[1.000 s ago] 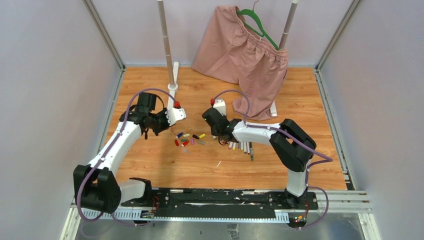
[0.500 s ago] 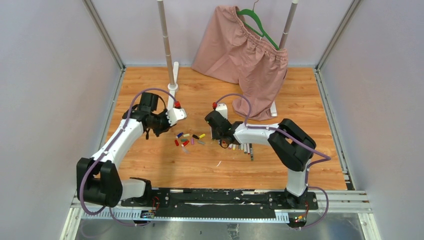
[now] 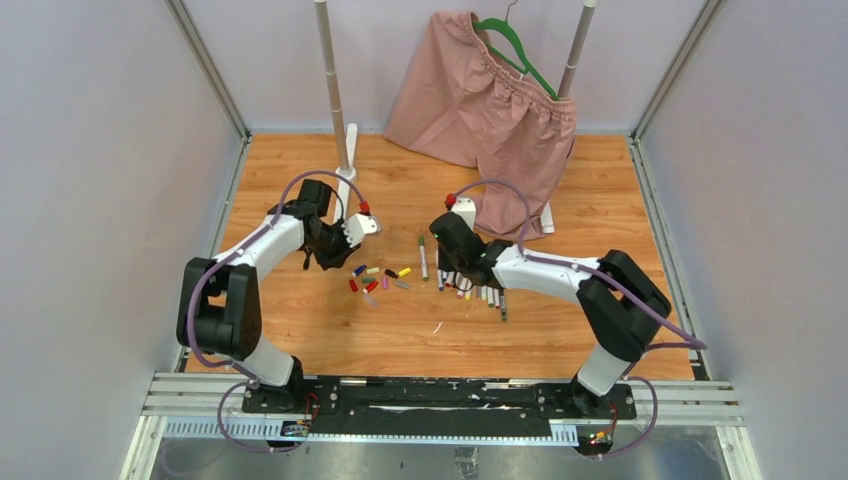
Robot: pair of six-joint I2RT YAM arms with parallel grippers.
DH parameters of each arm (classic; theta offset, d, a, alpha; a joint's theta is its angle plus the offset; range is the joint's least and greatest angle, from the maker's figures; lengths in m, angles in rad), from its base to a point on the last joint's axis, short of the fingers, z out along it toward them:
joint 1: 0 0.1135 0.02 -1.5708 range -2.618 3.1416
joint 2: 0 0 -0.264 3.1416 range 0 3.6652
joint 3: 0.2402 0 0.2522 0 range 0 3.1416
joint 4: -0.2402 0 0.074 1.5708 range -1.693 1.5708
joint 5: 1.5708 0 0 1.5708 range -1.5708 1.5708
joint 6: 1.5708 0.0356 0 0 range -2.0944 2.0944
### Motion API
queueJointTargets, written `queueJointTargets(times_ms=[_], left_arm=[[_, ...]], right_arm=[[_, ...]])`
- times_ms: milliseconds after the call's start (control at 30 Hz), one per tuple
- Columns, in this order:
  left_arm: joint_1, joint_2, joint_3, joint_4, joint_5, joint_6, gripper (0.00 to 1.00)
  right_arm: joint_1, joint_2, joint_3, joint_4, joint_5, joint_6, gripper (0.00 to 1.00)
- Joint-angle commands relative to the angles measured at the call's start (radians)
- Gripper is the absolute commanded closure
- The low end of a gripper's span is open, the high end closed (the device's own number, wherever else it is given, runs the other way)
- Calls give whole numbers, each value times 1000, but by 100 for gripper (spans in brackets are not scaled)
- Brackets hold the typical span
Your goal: Open the pen caps
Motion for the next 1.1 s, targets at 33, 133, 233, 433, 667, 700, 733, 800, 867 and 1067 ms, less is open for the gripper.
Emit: queueJointTargets(times_ms=[33,133,233,433,667,700,733,800,867,1067], left_arm=[[-4,85,74,59,-18,-21,100],[-7,131,109,64,-23,-25,98],[-15,146,103,110,-41,-55,88],[-40,169,65,131,-50,-45,79],[-43,184,46,150,-62,-48,66],[-42,183,45,151,-63,-48,65],[-42,184,43,151,-64,-48,64],[-42,184,41,150,-61,-48,60],[-42,181,39,149,-62,-45,60],[-41,139,48,102,-59,-38,61]], right_arm=[[-21,-122,-61,-34,-18,15,74],[-26,-176,-96,-34,-46,27,74],[-31,-221,-127,-30,-77,43,72],[-36,-242,-140,-31,-122,64,69],[-36,-246,-134,-29,-142,71,69],[-36,-245,-132,-29,-144,72,69],[-36,-243,-129,-28,-147,72,69],[-36,-239,-124,-26,-152,72,69],[-36,-232,-118,-25,-156,72,69],[-36,-153,-54,-22,-180,56,66]])
